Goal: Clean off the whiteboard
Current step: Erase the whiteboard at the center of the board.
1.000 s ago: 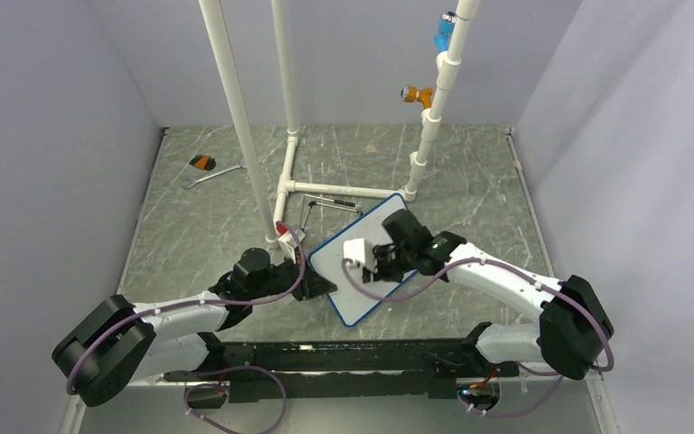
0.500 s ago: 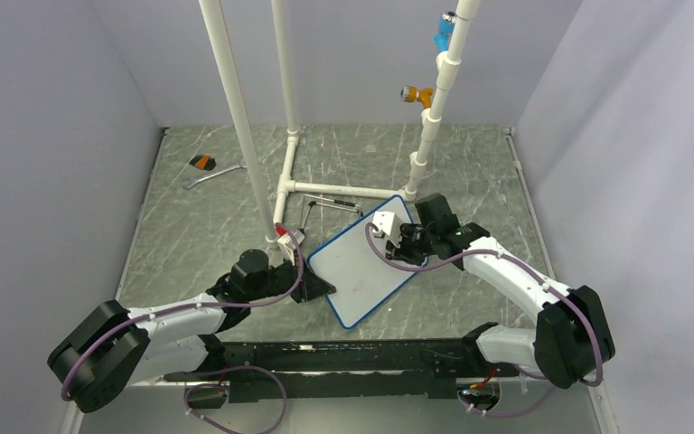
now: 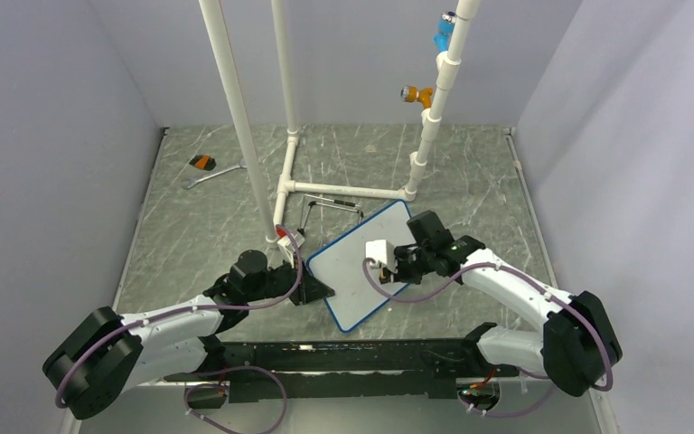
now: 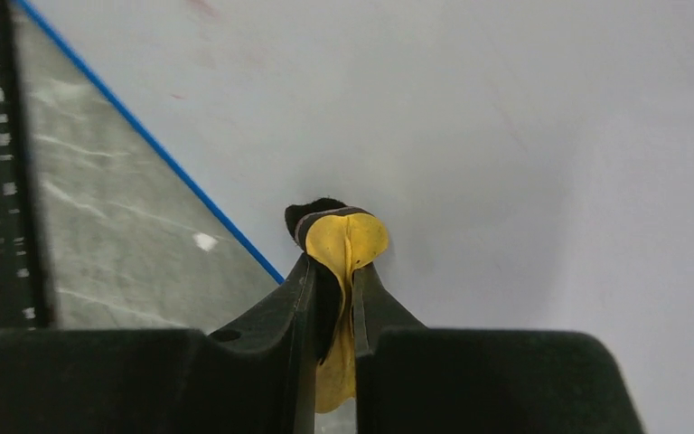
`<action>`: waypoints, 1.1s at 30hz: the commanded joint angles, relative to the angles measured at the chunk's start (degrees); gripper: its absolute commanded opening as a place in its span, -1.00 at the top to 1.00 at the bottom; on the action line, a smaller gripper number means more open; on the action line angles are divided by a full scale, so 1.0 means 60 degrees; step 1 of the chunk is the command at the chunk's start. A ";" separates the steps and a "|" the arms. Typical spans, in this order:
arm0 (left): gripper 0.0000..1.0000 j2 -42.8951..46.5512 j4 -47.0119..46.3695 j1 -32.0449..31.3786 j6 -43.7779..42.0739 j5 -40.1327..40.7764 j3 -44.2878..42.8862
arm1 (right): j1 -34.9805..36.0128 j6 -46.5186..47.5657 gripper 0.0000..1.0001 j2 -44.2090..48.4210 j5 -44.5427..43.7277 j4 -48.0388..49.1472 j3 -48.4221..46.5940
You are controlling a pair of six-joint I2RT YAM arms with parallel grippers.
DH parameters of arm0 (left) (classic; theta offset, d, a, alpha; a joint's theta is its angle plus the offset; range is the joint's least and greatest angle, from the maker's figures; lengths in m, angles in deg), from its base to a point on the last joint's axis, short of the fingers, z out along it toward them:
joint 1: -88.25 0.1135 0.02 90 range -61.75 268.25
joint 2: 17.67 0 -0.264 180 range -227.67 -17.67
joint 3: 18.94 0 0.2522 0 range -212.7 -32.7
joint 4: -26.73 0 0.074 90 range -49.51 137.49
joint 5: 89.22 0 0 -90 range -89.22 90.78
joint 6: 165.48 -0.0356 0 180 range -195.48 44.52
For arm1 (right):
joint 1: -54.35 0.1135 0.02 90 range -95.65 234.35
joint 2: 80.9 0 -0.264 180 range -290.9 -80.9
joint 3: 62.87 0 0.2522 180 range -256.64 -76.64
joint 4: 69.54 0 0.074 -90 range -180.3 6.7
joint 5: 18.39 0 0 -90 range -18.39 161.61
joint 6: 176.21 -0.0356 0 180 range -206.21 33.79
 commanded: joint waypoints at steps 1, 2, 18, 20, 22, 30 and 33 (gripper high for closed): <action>1.00 0.0552 -0.0582 -0.0103 -0.0344 -0.0794 -0.0211 | -0.1239 -0.0515 1.00 0.0078 -0.1385 0.1071 -0.0120; 1.00 0.0597 -0.0502 -0.0083 -0.0392 -0.0797 -0.0197 | -0.1481 -0.0563 1.00 0.0074 -0.1295 0.0963 -0.0197; 1.00 0.0856 -0.0478 0.0126 -0.0490 -0.1008 0.0025 | -0.1895 0.2034 1.00 0.0441 0.0732 -0.0309 0.0399; 1.00 0.0909 -0.0455 0.0134 -0.0513 -0.1027 0.0060 | -0.1944 0.1592 1.00 0.0431 0.0258 0.0105 0.0305; 1.00 0.0979 -0.0401 0.0149 -0.0527 -0.1028 0.0086 | -0.2018 0.1517 1.00 0.0462 -0.0096 0.0373 0.0286; 1.00 0.1013 -0.0547 0.0207 -0.0529 -0.1172 0.0217 | -0.3035 0.2220 1.00 0.0636 0.0259 0.0080 0.0297; 1.00 0.0897 -0.0683 0.0253 -0.0516 -0.1240 0.0243 | -0.3117 0.2728 1.00 0.0726 0.0776 -0.0380 0.0358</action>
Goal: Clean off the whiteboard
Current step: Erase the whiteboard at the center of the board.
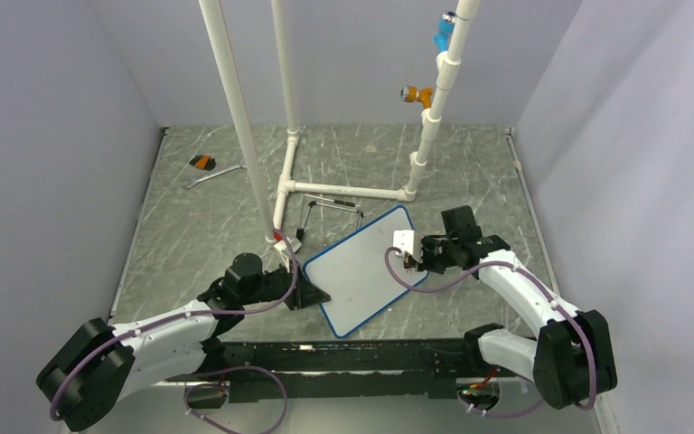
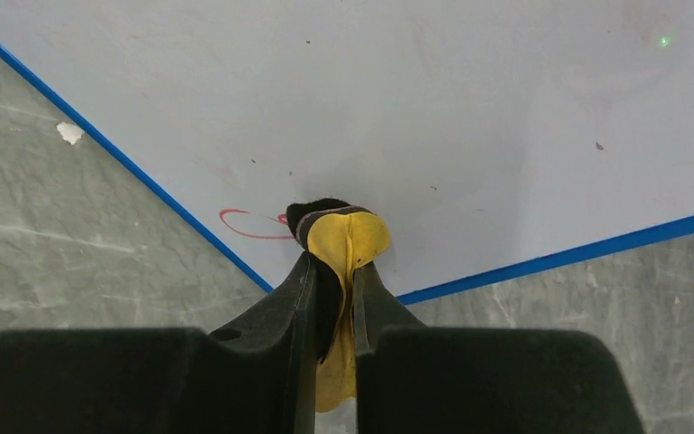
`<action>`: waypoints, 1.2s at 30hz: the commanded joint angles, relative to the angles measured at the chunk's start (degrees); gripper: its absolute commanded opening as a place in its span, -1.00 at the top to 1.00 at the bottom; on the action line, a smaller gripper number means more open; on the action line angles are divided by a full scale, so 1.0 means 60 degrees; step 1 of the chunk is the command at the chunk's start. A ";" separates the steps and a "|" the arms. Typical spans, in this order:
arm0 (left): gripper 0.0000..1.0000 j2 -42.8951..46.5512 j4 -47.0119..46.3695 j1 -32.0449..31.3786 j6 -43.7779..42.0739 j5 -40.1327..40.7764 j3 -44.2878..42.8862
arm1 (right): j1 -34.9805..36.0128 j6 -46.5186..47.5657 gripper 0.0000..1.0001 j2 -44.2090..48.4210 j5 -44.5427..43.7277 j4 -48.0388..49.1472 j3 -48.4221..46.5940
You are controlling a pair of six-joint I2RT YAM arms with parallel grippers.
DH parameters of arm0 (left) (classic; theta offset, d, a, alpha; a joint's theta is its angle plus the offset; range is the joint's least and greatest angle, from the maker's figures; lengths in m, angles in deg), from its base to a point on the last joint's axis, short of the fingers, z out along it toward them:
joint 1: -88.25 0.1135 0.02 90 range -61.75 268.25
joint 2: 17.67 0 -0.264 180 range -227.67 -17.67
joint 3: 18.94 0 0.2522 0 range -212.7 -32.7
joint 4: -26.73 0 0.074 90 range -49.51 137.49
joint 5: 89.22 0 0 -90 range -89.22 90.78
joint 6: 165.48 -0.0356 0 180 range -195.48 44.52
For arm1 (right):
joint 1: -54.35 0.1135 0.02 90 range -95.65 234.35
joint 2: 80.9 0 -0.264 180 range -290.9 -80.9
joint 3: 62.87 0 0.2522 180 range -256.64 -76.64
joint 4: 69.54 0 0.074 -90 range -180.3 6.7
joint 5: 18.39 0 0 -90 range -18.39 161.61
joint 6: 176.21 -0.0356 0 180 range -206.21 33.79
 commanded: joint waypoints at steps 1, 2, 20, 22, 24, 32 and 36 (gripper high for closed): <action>1.00 0.0082 -0.1326 0.0019 -0.0252 -0.0835 -0.0047 | -0.0127 0.1185 1.00 0.0228 0.0853 -0.0575 -0.0011; 1.00 0.0050 -0.1386 0.0047 -0.0241 -0.0853 -0.0033 | -0.0098 0.1587 1.00 0.0271 0.1319 -0.0997 0.0012; 1.00 0.0090 -0.1687 0.0142 -0.0101 -0.0835 0.0201 | -0.0056 0.1136 1.00 0.0420 -0.0025 0.0378 0.0431; 1.00 0.0075 -0.1725 0.0150 -0.0078 -0.0811 0.0213 | 0.0205 0.1990 1.00 0.0436 0.0191 -0.0324 0.0609; 1.00 0.0027 -0.1809 0.0155 -0.0046 -0.0771 0.0258 | 0.0458 0.2677 1.00 0.0426 0.0185 -0.0911 0.0721; 1.00 -0.0209 -0.2012 0.0191 -0.0024 -0.0911 0.0258 | 0.0674 0.1242 1.00 0.0336 -0.0916 0.0048 0.0648; 1.00 -0.0218 -0.1978 0.0189 -0.0057 -0.0960 0.0220 | 0.0602 -0.0410 1.00 0.0645 -0.1298 0.1471 0.0316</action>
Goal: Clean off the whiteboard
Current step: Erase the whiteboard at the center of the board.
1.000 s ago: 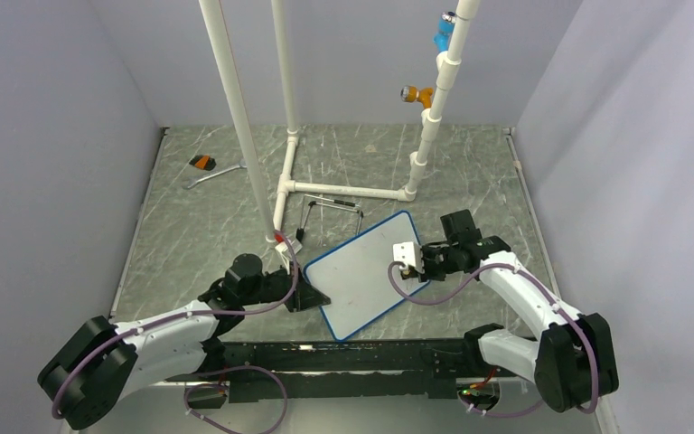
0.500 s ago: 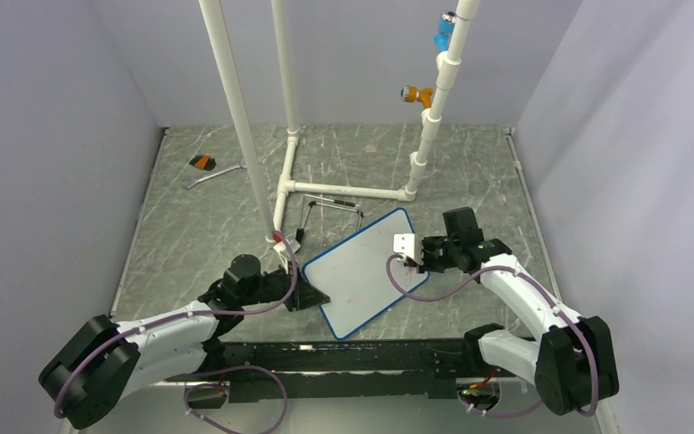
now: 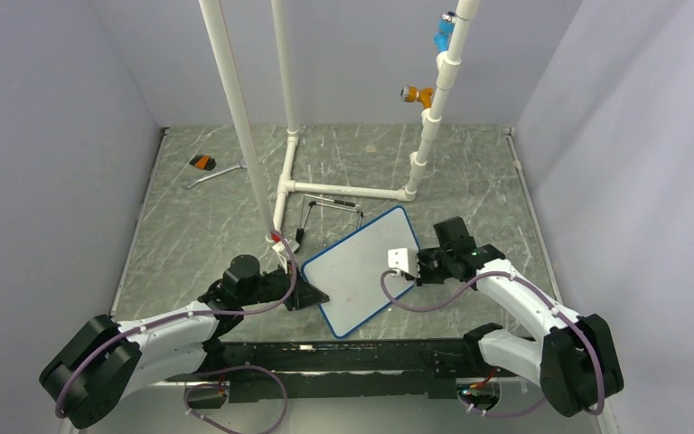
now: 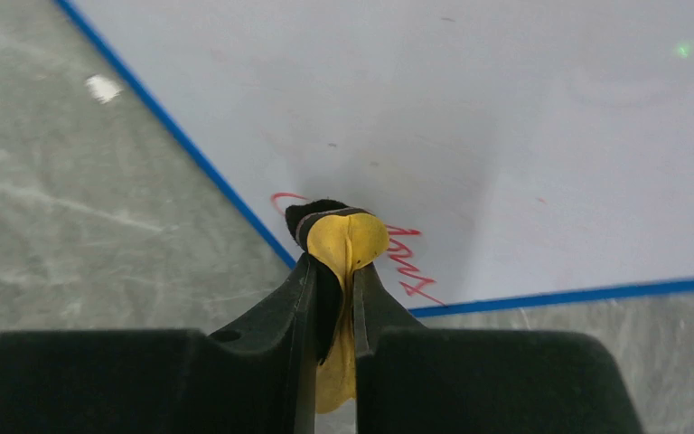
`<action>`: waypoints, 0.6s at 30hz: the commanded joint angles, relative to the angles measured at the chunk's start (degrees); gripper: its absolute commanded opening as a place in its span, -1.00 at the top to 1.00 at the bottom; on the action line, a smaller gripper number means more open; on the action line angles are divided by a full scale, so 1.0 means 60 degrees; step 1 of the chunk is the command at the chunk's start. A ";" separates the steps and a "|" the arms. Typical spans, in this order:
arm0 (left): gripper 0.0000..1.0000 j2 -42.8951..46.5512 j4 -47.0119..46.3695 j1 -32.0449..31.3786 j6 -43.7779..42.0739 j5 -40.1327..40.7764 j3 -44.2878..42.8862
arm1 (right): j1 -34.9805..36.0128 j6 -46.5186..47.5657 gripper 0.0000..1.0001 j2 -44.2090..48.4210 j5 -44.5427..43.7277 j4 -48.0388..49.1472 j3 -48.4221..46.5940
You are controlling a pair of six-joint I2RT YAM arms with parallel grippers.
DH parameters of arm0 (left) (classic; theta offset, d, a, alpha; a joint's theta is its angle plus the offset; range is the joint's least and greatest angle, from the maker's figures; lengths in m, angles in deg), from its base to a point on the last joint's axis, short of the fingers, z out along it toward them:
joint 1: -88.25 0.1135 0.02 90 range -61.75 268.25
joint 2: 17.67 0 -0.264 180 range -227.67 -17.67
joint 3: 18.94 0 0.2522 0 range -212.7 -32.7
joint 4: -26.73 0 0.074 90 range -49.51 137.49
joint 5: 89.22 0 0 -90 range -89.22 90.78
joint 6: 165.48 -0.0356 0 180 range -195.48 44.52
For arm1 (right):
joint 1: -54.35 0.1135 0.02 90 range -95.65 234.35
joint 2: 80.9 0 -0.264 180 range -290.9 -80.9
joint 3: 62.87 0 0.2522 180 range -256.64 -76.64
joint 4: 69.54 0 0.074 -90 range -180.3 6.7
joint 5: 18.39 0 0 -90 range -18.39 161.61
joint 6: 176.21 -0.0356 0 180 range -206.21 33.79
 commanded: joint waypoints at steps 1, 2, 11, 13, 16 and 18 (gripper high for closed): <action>1.00 0.0064 -0.1132 -0.0024 -0.0132 -0.0629 -0.0140 | -0.0082 -0.1849 1.00 0.0248 -0.0750 0.1927 -0.0472; 1.00 0.0065 -0.1132 -0.0017 -0.0137 -0.0632 -0.0133 | -0.0078 -0.1987 1.00 0.0243 -0.0911 0.2097 -0.0479; 1.00 0.0007 -0.1228 -0.0001 -0.0128 -0.0656 -0.0113 | -0.0019 -0.0232 1.00 0.0124 -0.0130 0.0306 -0.0191; 1.00 -0.0015 -0.1256 0.0005 -0.0132 -0.0658 -0.0123 | 0.0151 0.0398 1.00 -0.0072 -0.0252 -0.0307 -0.0041; 1.00 -0.0063 -0.1372 0.0004 -0.0105 -0.0663 -0.0073 | 0.0289 0.0563 1.00 -0.0431 -0.0487 -0.0679 -0.0049; 1.00 -0.0144 -0.1468 0.0007 -0.0073 -0.0671 -0.0055 | 0.0315 0.0371 1.00 -0.0446 -0.0556 -0.0471 -0.0041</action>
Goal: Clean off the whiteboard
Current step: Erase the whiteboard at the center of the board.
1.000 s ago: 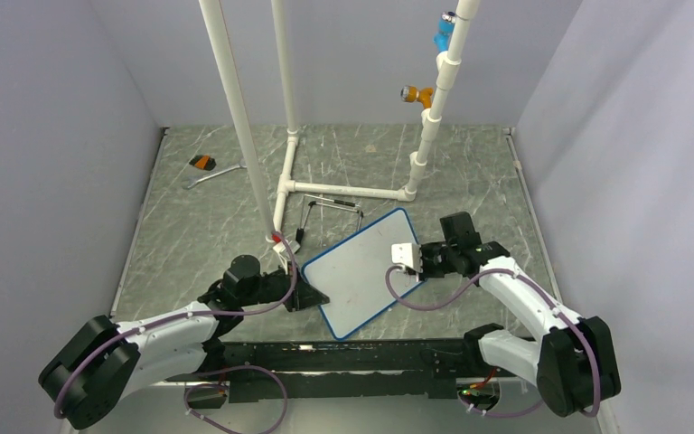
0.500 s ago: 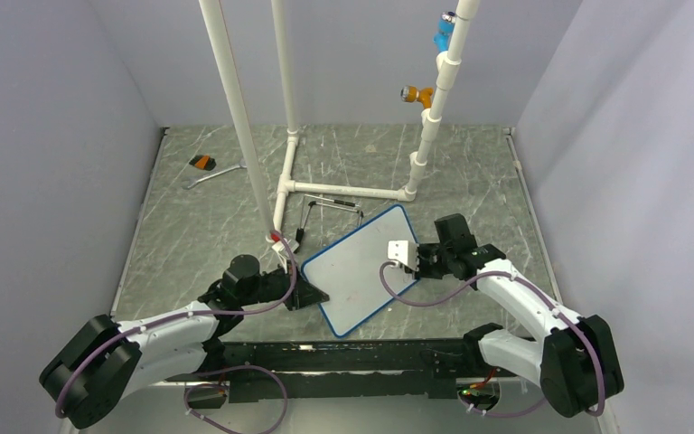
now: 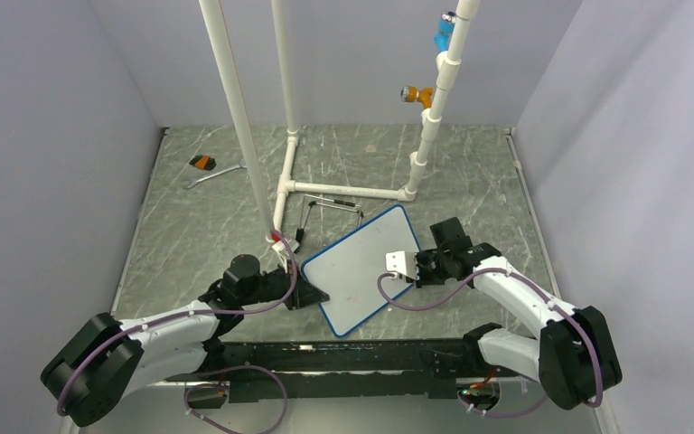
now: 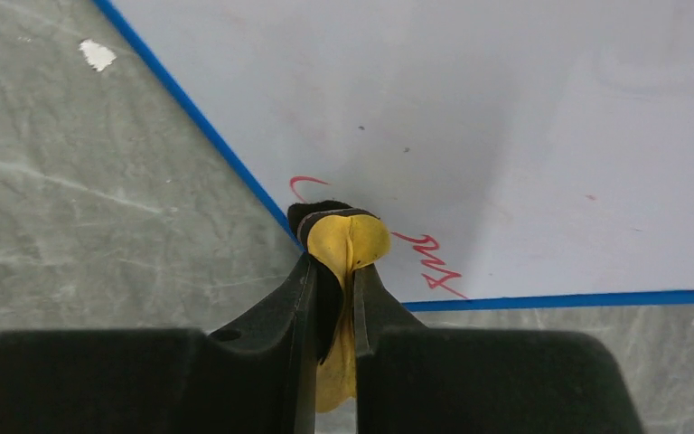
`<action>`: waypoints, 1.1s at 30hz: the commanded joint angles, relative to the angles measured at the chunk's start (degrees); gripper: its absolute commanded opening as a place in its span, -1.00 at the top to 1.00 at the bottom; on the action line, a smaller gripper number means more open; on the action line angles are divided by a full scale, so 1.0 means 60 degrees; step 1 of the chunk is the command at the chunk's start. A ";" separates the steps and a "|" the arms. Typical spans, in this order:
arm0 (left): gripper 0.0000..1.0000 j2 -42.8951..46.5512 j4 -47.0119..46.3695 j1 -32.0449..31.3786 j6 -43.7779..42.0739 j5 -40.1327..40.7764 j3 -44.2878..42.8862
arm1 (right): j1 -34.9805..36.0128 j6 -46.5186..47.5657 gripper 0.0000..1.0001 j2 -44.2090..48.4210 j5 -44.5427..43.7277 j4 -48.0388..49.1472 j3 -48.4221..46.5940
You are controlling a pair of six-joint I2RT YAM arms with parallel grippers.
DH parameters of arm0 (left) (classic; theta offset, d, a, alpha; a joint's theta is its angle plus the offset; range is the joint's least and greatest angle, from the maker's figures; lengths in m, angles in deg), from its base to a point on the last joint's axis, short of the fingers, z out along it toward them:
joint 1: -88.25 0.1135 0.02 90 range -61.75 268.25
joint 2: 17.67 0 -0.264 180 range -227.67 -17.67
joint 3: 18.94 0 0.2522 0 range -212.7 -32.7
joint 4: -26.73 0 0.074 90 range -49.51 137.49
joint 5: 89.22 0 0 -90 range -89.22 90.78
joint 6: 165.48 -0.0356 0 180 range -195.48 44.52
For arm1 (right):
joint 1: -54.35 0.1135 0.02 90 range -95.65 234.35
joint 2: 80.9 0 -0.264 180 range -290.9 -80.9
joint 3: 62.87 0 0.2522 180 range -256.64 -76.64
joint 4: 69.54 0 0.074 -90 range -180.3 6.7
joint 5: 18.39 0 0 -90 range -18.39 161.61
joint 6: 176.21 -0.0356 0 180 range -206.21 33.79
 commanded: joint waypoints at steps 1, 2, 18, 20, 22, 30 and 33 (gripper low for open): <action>1.00 -0.0068 -0.1371 -0.0034 -0.0065 -0.0747 -0.0066 | 0.0122 0.0282 1.00 -0.0123 0.0075 -0.0376 0.0023; 1.00 -0.0101 -0.1424 -0.0036 -0.0052 -0.0762 -0.0056 | 0.0117 0.0071 1.00 -0.0011 0.0078 -0.0121 -0.0010; 1.00 0.0012 -0.1443 -0.0040 -0.0028 -0.0729 0.0026 | -0.0205 -0.0749 1.00 0.0305 -0.0454 0.0568 -0.0101; 1.00 0.0020 -0.1440 -0.0038 -0.0035 -0.0734 0.0033 | -0.0149 -0.0221 1.00 0.0073 -0.0371 -0.0027 0.0005; 1.00 -0.0016 -0.1464 -0.0036 -0.0032 -0.0739 0.0028 | -0.0082 0.0076 1.00 -0.0208 -0.0429 -0.0428 -0.0012; 1.00 -0.0285 -0.1776 -0.0029 0.0050 -0.0794 0.0005 | 0.1008 -0.0296 1.00 -0.0626 0.0001 -0.0596 -0.0378; 1.00 -0.0248 -0.1806 -0.0032 0.0068 -0.0772 0.0046 | 0.1120 -0.0521 1.00 -0.0462 0.0496 -0.0556 -0.0531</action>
